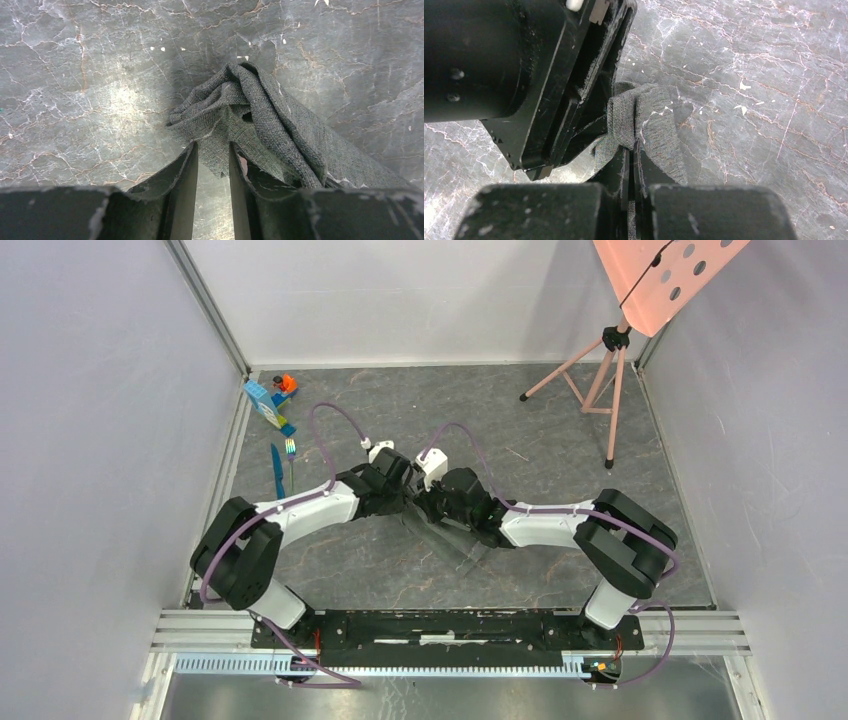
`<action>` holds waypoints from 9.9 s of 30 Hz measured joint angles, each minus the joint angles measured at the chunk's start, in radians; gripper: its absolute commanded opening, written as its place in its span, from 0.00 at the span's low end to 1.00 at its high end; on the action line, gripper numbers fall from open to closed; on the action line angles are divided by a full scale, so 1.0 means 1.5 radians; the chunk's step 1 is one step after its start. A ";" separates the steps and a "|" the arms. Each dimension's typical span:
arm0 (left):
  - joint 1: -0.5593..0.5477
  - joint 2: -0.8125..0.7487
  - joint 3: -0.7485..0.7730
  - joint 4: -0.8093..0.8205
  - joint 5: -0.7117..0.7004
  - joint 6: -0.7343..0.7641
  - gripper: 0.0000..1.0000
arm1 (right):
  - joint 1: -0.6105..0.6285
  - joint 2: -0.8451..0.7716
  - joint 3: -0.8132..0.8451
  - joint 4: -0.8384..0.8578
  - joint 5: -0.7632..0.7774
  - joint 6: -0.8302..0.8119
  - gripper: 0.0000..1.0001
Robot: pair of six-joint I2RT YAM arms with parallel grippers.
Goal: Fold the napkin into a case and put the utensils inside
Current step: Grasp the top corner of the smaller rectangle folded napkin from the folded napkin.
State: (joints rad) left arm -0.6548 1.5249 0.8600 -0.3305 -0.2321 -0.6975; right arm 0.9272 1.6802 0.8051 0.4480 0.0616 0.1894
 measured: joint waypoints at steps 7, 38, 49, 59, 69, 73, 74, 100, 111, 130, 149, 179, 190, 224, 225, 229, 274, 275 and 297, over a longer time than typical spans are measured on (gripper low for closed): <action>-0.009 0.029 0.033 -0.026 -0.037 0.010 0.36 | -0.007 0.000 -0.002 0.002 0.000 0.014 0.00; -0.026 0.053 0.061 -0.038 -0.107 0.022 0.44 | -0.016 -0.003 -0.014 0.011 0.008 0.036 0.01; -0.045 -0.014 0.023 -0.022 -0.117 0.019 0.32 | 0.001 -0.018 -0.016 0.048 -0.014 0.019 0.00; -0.045 0.014 0.034 -0.014 -0.117 0.018 0.34 | -0.006 -0.018 -0.023 0.035 -0.003 0.028 0.00; -0.045 0.025 0.033 -0.002 -0.104 0.017 0.41 | -0.007 -0.017 -0.023 0.025 0.001 0.033 0.00; -0.045 -0.001 -0.004 0.028 -0.100 0.013 0.43 | -0.001 -0.016 -0.023 0.024 -0.010 0.016 0.00; -0.045 -0.014 -0.017 0.031 -0.100 0.011 0.42 | 0.002 -0.016 -0.023 0.024 -0.013 0.011 0.00; -0.129 -0.213 -0.167 0.079 -0.134 -0.038 0.42 | -0.004 0.000 -0.020 0.029 -0.006 0.016 0.00; -0.129 -0.105 -0.101 0.026 -0.176 -0.047 0.36 | -0.004 0.000 -0.020 0.029 -0.006 0.016 0.00; -0.129 -0.005 -0.033 -0.038 -0.248 -0.047 0.34 | -0.004 0.000 -0.020 0.029 -0.008 0.016 0.00; -0.127 0.010 -0.030 0.001 -0.238 -0.025 0.02 | 0.000 0.001 -0.017 0.016 0.001 0.017 0.01; -0.113 -0.096 -0.148 0.070 -0.194 -0.019 0.41 | 0.043 0.028 0.017 -0.050 0.070 0.100 0.00; -0.116 -0.069 -0.114 0.047 -0.214 -0.019 0.45 | 0.042 0.025 0.017 -0.045 0.057 0.103 0.00; -0.124 0.007 -0.041 0.017 -0.231 -0.020 0.28 | 0.031 0.025 0.017 -0.047 0.051 0.116 0.00; -0.124 0.010 -0.041 0.017 -0.231 -0.020 0.26 | 0.030 0.025 0.017 -0.047 0.052 0.117 0.00; -0.124 0.014 -0.040 0.018 -0.232 -0.020 0.12 | 0.029 0.025 0.017 -0.052 0.053 0.120 0.00; -0.124 0.009 -0.038 -0.009 -0.231 -0.019 0.41 | 0.029 0.025 0.017 -0.046 0.057 0.110 0.00; -0.124 0.009 -0.038 -0.010 -0.231 -0.019 0.41 | 0.029 0.025 0.017 -0.046 0.057 0.109 0.00; -0.150 0.009 -0.034 -0.017 -0.259 -0.020 0.28 | 0.034 0.025 0.018 -0.042 0.049 0.105 0.00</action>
State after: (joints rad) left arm -0.8795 1.5379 0.8089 -0.3561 -0.6209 -0.7269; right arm 0.9787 1.7180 0.8322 0.3843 0.1356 0.3462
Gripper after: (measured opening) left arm 0.345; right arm 0.019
